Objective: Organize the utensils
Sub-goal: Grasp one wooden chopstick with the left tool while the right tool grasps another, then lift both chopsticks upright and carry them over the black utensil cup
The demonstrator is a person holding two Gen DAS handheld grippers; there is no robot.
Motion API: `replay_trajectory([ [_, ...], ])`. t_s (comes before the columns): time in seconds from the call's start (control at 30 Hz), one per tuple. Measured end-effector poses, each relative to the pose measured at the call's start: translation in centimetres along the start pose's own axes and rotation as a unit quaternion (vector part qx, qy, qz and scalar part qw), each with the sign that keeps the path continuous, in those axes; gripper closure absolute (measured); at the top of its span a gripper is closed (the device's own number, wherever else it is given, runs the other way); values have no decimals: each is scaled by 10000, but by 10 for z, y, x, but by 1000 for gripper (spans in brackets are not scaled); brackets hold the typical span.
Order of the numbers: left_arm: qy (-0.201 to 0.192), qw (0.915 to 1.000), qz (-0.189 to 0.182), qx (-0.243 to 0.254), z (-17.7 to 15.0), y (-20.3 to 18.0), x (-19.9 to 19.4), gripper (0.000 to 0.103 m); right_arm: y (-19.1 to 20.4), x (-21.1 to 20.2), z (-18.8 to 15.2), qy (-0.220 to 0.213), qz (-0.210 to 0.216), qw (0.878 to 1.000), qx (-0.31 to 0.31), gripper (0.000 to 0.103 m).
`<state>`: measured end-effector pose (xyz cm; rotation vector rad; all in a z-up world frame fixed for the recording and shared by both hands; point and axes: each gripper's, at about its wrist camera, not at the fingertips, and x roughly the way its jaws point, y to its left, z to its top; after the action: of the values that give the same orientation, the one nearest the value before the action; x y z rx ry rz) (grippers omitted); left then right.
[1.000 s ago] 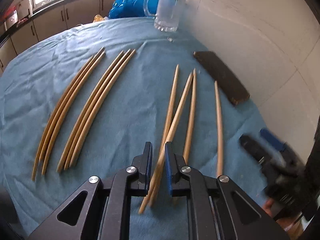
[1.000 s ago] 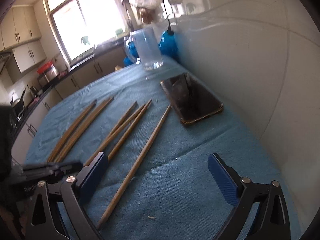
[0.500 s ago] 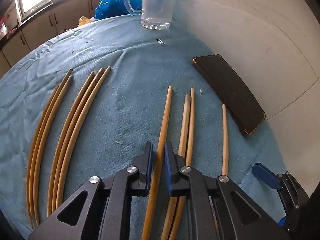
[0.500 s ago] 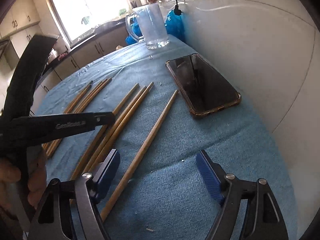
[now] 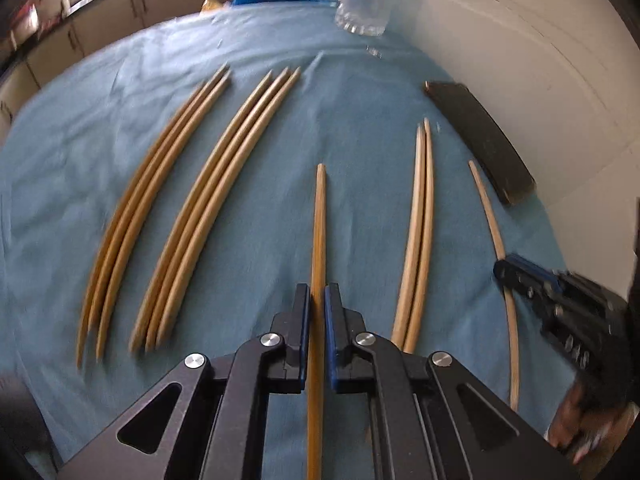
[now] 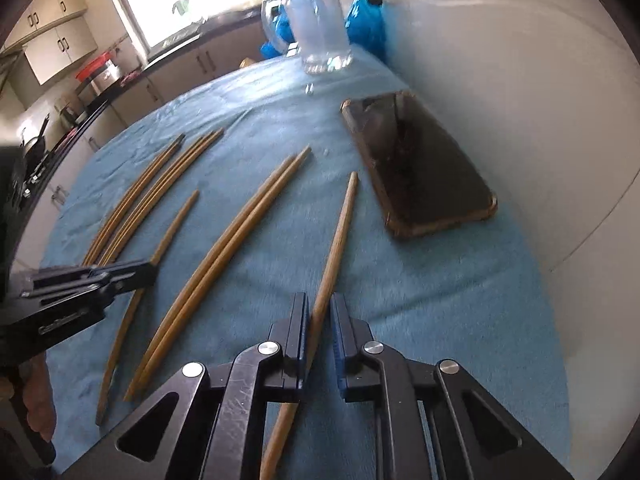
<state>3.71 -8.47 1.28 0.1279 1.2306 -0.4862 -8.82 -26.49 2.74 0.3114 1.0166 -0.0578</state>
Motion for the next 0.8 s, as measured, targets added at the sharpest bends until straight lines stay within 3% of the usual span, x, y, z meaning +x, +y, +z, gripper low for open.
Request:
replay_trajectory([
  [0.13,210,9997,-60,125,-38,2,-16,96,-2,-11,-14,572,244,9980,-78,91],
  [0.23,277,9992,-76,282,-47,0,-20,96,-4,-16,-17,869,268,9958,-110,89],
  [0.4,288,9990,-28,354,-33,-4,-12,96,8,-9,-3,1121,-165,9925,-467,70],
  [0.67,526,9983,-117,242,-6,-7,4,96,27,22,27,1733,-783,9755,-1108,70],
  [0.8,576,9979,-29,305,4,-9,7,96,35,36,41,2015,-887,9684,-1174,70],
])
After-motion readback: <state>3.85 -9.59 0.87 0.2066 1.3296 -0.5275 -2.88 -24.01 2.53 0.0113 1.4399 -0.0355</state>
